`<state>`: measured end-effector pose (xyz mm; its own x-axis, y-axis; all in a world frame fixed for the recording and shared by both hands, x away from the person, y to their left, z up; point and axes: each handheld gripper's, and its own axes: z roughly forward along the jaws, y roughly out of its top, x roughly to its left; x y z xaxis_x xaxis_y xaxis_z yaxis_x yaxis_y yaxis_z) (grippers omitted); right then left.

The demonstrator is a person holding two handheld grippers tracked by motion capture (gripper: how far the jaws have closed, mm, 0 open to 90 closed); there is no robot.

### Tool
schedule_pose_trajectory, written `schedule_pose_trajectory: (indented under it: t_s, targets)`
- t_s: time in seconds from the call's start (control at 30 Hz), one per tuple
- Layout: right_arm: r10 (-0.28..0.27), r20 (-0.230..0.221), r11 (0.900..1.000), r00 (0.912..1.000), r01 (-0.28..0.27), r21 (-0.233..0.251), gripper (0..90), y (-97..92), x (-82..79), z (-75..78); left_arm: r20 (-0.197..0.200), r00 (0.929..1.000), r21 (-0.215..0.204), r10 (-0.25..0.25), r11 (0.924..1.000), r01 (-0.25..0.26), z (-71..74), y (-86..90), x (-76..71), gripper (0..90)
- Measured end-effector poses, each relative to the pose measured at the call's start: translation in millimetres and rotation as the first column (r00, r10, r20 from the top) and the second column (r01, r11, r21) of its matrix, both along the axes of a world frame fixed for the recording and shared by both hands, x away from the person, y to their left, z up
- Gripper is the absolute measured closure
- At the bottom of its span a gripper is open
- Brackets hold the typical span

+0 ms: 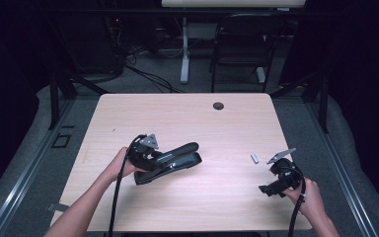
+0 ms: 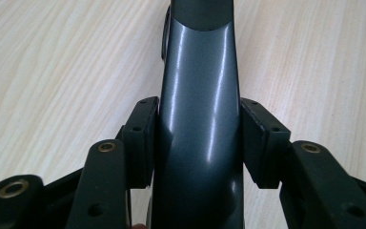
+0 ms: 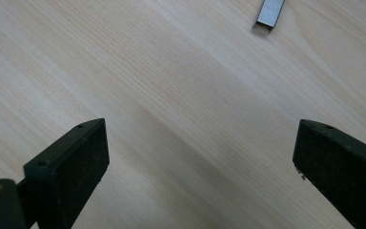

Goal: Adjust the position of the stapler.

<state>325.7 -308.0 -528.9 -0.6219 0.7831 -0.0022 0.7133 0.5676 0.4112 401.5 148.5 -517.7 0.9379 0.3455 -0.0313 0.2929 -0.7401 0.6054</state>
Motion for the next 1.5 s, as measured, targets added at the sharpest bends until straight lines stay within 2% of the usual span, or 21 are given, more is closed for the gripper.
schedule_pose_trajectory:
  t_s: [0.13, 0.47, 0.67, 0.9, 1.2, 1.27, 1.4, 1.5]
  targets:
    - [0.000, 0.000, 1.0000, 1.0000, 0.000, -0.001, 4.5, -0.1, 0.0, 0.1, 0.001, 0.9990, 0.001, -0.045, 0.9990, 0.045, 0.0, -7.7, -1.4, 52.7]
    - [-0.002, 0.004, 1.0000, 1.0000, 0.002, 0.005, 4.5, 0.1, 0.0, 0.0, 0.001, 0.9939, -0.005, -0.111, 0.9939, 0.111, -0.7, -18.6, -4.2, 52.7]
    - [-0.002, 0.003, 1.0000, 1.0000, 0.002, 0.005, 4.5, 0.2, 0.0, 0.0, 0.002, 0.9888, -0.008, -0.149, 0.9887, 0.149, -1.0, -23.6, -5.9, 52.7]
    - [-0.007, 0.007, 0.9999, 1.0000, 0.007, 0.013, 4.5, 1.2, -0.6, -0.2, 0.001, 0.9794, -0.011, -0.202, 0.9794, 0.202, -1.2, -30.2, -9.7, 52.7]
    - [0.002, 0.008, 1.0000, 1.0000, -0.002, 0.005, 4.8, 3.3, -1.4, 1.8, 0.010, 0.9771, -0.021, -0.213, 0.9769, 0.213, -2.2, -33.1, -13.0, 52.7]
    - [0.004, 0.010, 1.0000, 0.9999, -0.004, 0.006, 4.8, 3.6, -1.4, 2.0, -0.001, 0.9737, -0.015, -0.228, 0.9736, 0.228, -1.3, -33.4, -13.0, 52.7]
    - [0.011, 0.014, 0.9999, 0.9998, -0.011, 0.009, 4.9, 5.0, -1.1, 1.7, 0.003, 0.9706, -0.020, -0.240, 0.9704, 0.240, -1.9, -35.1, -14.1, 52.7]
    - [0.013, 0.008, 0.9999, 0.9999, -0.013, 0.001, 5.0, 5.5, -1.3, 2.7, -0.015, 0.9756, -0.014, -0.219, 0.9757, 0.219, -1.3, -36.4, -14.0, 52.1]
